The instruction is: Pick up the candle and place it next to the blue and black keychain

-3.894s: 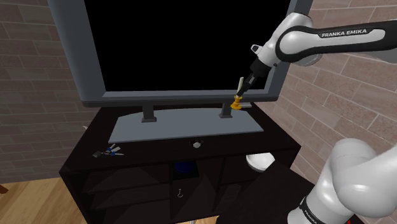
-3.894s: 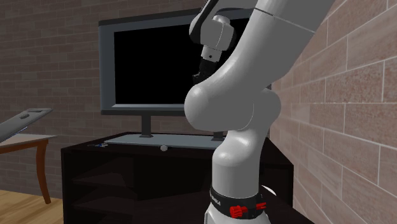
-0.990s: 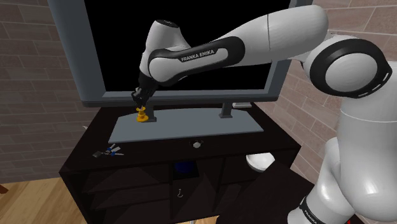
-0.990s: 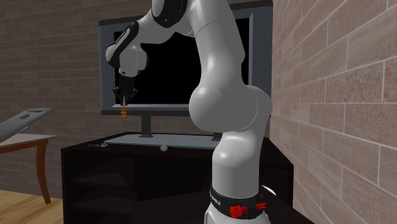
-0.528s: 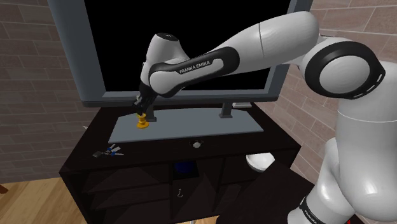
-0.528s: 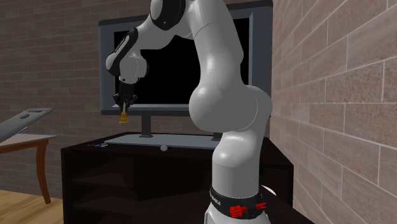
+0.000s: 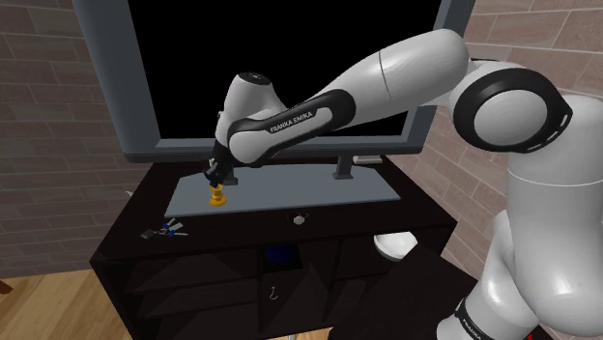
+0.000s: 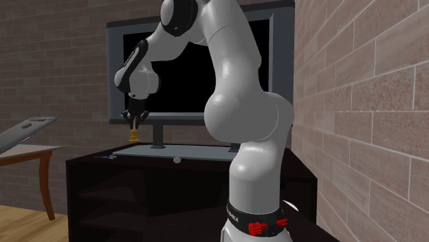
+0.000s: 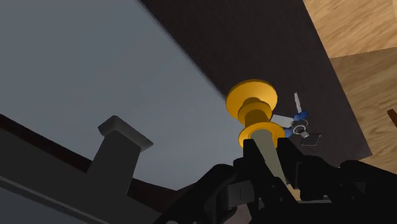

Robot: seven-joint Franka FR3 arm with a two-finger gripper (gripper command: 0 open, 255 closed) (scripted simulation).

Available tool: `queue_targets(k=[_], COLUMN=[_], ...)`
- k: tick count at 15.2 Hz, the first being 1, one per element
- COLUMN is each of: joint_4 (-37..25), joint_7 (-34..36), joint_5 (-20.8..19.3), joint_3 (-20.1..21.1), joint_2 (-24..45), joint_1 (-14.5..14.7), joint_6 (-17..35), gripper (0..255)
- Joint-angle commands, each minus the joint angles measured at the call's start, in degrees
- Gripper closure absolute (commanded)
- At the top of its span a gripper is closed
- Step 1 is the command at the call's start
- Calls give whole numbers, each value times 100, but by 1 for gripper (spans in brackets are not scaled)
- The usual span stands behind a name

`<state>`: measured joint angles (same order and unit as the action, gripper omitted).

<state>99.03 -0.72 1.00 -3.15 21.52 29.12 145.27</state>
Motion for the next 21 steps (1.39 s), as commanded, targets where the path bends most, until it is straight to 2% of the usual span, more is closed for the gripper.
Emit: queue_targets(k=[1, 15, 21], joint_4=[75, 391, 391], joint_7=[-6, -31, -31], joint_5=[6, 50, 50], joint_3=[3, 32, 32], joint_2=[53, 594, 594], joint_1=[-4, -24, -24], joint_6=[132, 988, 988], gripper=[255, 255, 255])
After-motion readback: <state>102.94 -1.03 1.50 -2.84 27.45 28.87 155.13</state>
